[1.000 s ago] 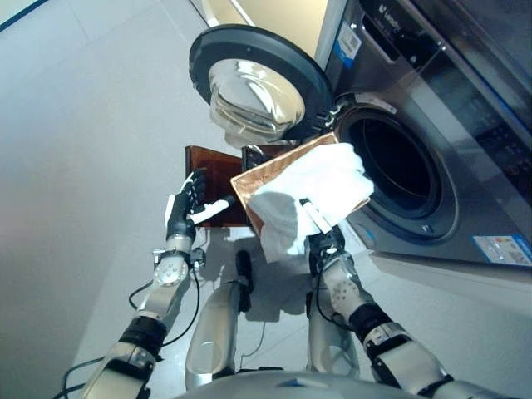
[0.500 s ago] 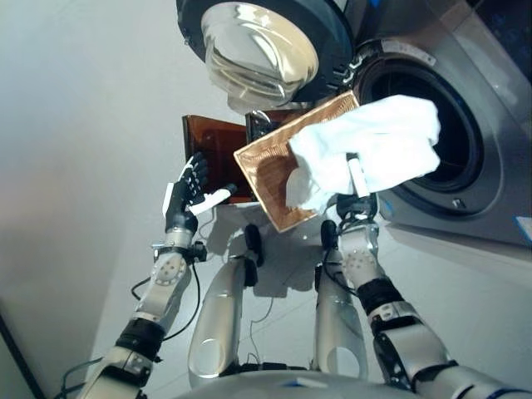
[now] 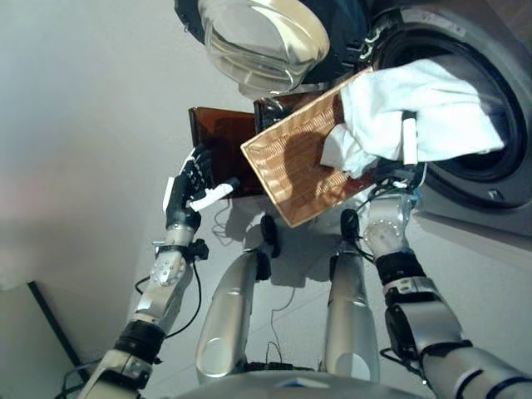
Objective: Pick up the clothes and place them into the washing machine
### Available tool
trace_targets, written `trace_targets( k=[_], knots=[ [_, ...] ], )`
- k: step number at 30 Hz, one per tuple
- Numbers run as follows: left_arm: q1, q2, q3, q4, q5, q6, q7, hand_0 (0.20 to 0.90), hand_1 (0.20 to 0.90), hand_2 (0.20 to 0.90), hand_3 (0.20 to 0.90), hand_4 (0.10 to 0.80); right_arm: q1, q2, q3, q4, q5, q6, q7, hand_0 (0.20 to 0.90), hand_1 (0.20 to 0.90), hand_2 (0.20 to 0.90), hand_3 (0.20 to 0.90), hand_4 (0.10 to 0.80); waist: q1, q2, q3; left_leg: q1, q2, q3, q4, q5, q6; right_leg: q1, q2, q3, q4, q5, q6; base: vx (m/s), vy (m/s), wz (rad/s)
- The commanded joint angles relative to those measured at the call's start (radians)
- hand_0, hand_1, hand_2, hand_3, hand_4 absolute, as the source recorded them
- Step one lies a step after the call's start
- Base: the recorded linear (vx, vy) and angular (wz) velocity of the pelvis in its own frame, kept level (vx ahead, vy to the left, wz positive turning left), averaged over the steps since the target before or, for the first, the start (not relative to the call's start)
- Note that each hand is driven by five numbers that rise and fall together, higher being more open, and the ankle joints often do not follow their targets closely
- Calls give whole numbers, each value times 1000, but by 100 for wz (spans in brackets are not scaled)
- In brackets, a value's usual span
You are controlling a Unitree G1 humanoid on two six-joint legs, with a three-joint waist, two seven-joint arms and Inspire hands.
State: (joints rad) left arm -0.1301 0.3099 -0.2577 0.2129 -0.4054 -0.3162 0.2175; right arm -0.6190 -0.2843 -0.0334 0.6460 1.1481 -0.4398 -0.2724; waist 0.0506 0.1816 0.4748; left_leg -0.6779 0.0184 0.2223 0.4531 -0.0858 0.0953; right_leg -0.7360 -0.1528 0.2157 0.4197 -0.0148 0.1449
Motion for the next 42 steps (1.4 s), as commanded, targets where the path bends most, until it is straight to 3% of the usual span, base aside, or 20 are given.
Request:
trace_targets(
  k=[1,5,23,33,42],
  knots=[
    [39,34,-30,-159,-2,-108,-2,900,900,900,900,800,-70,-79,-19,-102,-68,-117,8,200,200,200,200,300,20,42,-103,-53,9,-33,-1,-20,-82,-31,29,-25,65,-66,-65,-3,-31,4],
    [33,36,-36,-179,-9,-112,-5,900,900,900,900,800,-128,-104,-33,-49,-53,-122,-3,200,200,200,200,300,23,48,-99,-68,8,-39,1,-16,-86,-46,32,-28,77,-70,-67,-2,-29,1],
    [34,72,-75,-274,-79,-151,-35,900,900,900,900,800,-593,-471,-61,276,157,-169,-33,200,200,200,200,300,97,116,-149,-160,-17,-47,-7,2,-94,-183,23,-4,153,-94,-62,9,6,6],
    [30,73,-89,-262,-77,-157,-40,900,900,900,900,800,-685,-611,-77,329,195,-217,-102,200,200,200,200,300,102,148,-181,-152,-34,-36,-38,10,-93,-206,19,26,170,-108,-57,24,15,3],
    [28,79,-87,-269,-67,-155,-33,900,900,900,900,800,-615,-672,-147,380,190,-239,-173,200,200,200,200,300,79,171,-192,-157,-37,-18,-22,-6,-88,-228,31,52,191,-118,-63,16,14,-6]
  ],
)
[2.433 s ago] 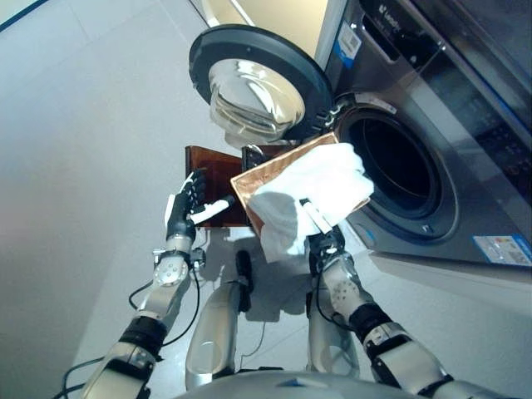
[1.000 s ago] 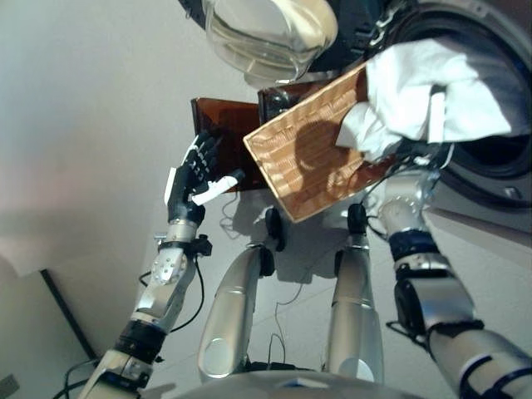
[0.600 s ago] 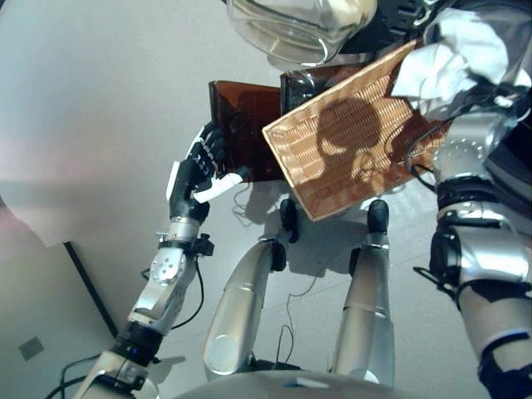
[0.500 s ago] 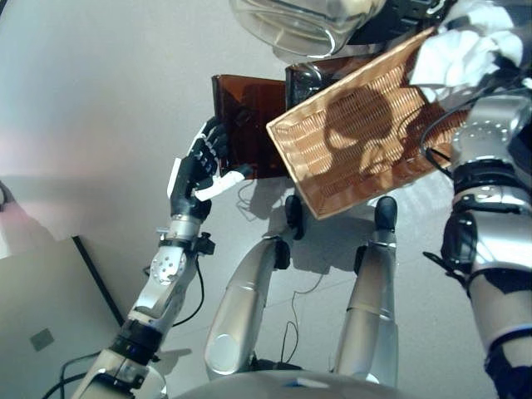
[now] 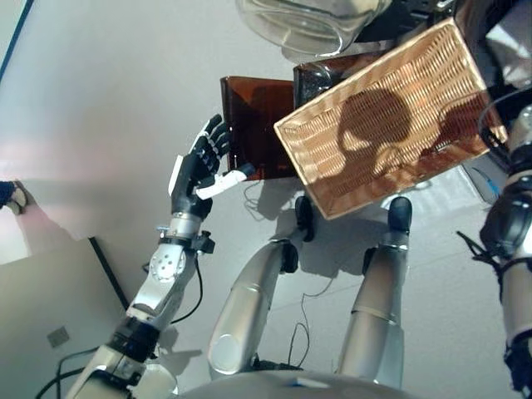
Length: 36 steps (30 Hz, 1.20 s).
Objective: Pick up the clothes and place them into the washing machine
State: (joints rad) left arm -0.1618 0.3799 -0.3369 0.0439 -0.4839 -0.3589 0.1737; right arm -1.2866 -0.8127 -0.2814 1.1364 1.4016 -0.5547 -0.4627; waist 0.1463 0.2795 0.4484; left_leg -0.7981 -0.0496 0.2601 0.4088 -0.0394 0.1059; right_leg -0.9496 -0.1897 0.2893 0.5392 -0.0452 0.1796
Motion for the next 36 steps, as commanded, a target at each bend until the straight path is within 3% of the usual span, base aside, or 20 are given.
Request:
trace_targets(
  k=[1,14,15,19,26,36],
  knots=[
    [60,10,-9,-100,12,-112,11,900,900,900,900,800,54,-144,100,-111,-66,-123,15,200,200,200,200,300,-15,73,-167,-37,31,-55,24,-54,-98,-16,68,-21,73,-88,-98,3,20,-6],
    [106,38,8,-142,-4,-116,2,900,900,900,900,800,42,-243,114,-71,-164,-92,-93,200,200,200,200,300,-26,72,-199,-46,33,-23,38,-73,-90,-49,75,15,85,-83,-99,0,16,-4],
    [106,38,10,-145,-5,-115,2,900,900,900,900,800,31,-244,133,-64,-174,-75,-93,900,900,900,900,800,-25,72,-200,-48,34,-21,36,-72,-90,-52,76,16,84,-81,-99,-23,2,-8],
    [106,47,8,-153,-5,-120,1,900,900,900,900,800,14,-237,186,-26,-200,-18,-69,900,900,900,900,800,-20,67,-199,-50,38,-18,29,-68,-89,-54,77,12,81,-77,-100,-24,-6,-7],
    [103,47,23,-147,-6,-115,16,900,900,900,900,800,24,-193,187,-25,-217,-24,-89,900,900,900,900,800,-15,65,-201,-50,38,-23,19,-63,-89,-48,79,2,70,-71,-101,0,0,0],
    [108,62,27,-148,0,-119,24,900,900,900,900,800,24,-166,260,-36,-415,62,-170,900,900,900,900,800,-8,54,-203,-40,38,-22,9,-59,-89,-32,81,-4,53,-65,-101,1,3,-1]
  ],
)
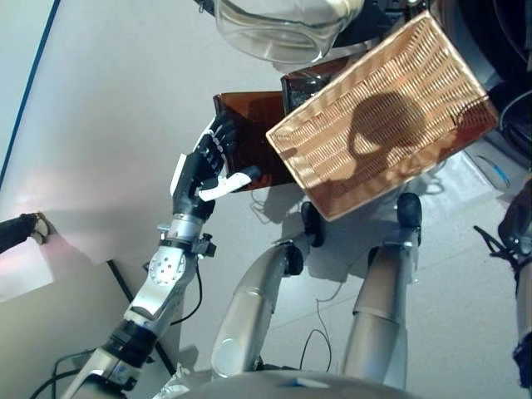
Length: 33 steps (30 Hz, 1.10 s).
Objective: Pick up the clothes and place them into the washing machine
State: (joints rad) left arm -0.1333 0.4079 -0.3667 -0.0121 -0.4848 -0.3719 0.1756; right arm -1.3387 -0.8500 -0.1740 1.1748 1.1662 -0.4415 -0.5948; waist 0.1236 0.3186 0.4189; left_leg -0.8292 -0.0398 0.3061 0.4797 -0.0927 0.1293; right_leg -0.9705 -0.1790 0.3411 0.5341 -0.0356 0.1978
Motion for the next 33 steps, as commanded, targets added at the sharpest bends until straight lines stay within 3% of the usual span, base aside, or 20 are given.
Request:
trace_targets(
  k=[1,4,9,15,33],
  knots=[
    [80,35,56,-90,1,-105,22,900,900,900,900,800,76,-126,172,-71,-217,-30,-49,900,900,900,900,800,14,12,-173,-7,28,-66,-63,-6,-112,-10,71,-56,55,-72,-120,-2,12,-6],
    [78,40,50,-92,6,-102,23,900,900,900,900,800,96,-100,217,-71,-330,28,-77,900,900,900,900,800,14,7,-169,-2,28,-65,-63,-8,-109,0,70,-57,46,-66,-119,-2,5,-1],
    [62,38,66,-73,48,-103,50,900,900,900,900,800,217,-2,318,-196,-748,167,-211,900,900,900,900,800,4,-9,-153,8,34,-63,-57,-9,-104,25,75,-64,30,-52,-118,-3,10,-9],
    [48,16,69,-46,85,-115,91,900,900,900,900,800,321,142,293,-331,-933,204,-275,900,900,900,900,800,-5,-27,-151,17,36,-67,-45,-18,-99,43,78,-68,21,-44,-118,0,16,-7],
    [58,-21,90,-17,94,-117,103,900,900,900,900,800,484,366,328,-443,-1090,218,-216,900,900,900,900,800,18,-30,-166,-7,38,-59,3,-31,-91,24,74,-59,46,-42,-125,-3,6,0]
  ],
)
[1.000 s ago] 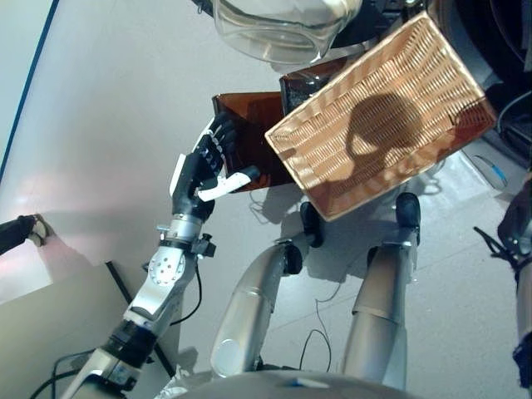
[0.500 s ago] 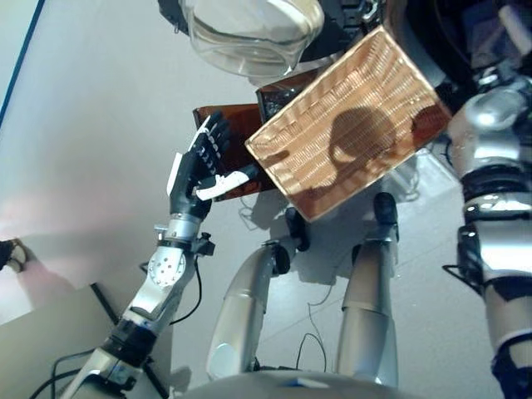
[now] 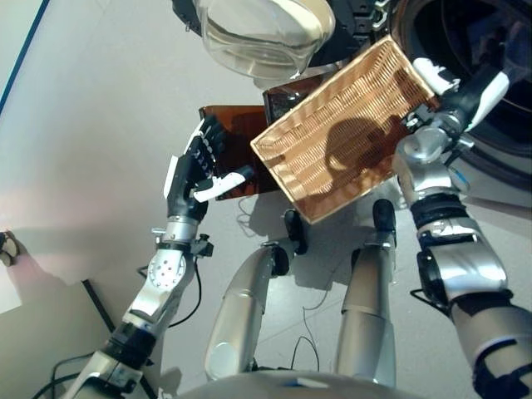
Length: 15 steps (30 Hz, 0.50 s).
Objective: Pick up the clothes and place them into the washing machine
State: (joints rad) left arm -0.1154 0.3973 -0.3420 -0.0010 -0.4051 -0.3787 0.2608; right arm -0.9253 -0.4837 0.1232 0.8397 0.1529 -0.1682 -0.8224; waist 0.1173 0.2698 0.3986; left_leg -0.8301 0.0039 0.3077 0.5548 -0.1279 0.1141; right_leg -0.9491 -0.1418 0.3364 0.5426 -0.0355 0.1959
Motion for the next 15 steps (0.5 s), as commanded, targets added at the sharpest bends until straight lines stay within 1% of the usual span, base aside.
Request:
trace_targets(
  k=[1,7,11,15],
  knots=[
    [41,-10,65,-28,14,-111,18,900,900,900,900,800,71,0,31,-109,-77,-55,11,900,900,900,900,800,25,18,-146,-6,-6,-61,-72,4,-76,2,37,-54,38,-42,-123,0,0,0],
    [40,-25,64,38,34,-100,34,900,900,900,900,800,165,83,47,-127,-71,-71,36,900,900,900,900,800,17,6,-157,19,-2,-61,-66,0,-74,34,38,-57,36,-48,-124,0,0,0],
    [39,-33,58,117,71,-87,53,900,900,900,900,800,238,134,70,-149,-75,-85,50,900,900,900,900,800,11,-7,-167,54,4,-63,-70,-3,-74,73,41,-65,30,-53,-125,13,-22,-3],
    [38,-48,53,208,104,-75,73,900,900,900,900,800,318,163,91,-173,-83,-96,65,900,900,900,900,800,-3,-17,-170,102,7,-70,-82,-2,-77,126,37,-74,20,-60,-124,17,-34,-3]
  ],
)
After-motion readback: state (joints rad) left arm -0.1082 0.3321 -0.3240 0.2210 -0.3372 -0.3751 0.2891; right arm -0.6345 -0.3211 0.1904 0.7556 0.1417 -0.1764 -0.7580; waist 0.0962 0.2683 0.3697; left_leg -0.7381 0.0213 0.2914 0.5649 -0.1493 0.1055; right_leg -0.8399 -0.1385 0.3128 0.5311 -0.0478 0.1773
